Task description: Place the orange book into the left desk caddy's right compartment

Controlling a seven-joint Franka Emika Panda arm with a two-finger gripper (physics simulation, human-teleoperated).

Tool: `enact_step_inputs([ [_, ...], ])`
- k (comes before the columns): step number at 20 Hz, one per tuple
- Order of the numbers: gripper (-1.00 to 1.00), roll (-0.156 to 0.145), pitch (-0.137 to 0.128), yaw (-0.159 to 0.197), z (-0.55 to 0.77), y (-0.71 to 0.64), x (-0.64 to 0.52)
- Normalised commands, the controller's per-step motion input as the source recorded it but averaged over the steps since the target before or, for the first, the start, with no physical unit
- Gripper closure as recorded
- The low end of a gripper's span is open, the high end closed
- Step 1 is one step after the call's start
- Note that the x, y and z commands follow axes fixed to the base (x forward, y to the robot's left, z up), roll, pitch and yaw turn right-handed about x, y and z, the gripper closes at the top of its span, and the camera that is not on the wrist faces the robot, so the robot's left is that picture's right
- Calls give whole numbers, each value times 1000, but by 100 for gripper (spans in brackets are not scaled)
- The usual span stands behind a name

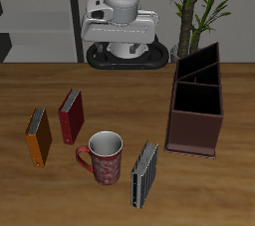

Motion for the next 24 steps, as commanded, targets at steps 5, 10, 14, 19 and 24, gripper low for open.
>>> enact_step_inputs([
  [5, -100, -33, 3, -8, 26, -476, 153],
  [10, -100, 3, 9, 37, -56, -519, 248],
  [14, -100, 5, -13, 22, -51, -322, 184],
  [19, -100, -9, 7, 6, -99, -344, 245],
  [24, -100, 0, -23, -17, -29, -174, 161],
])
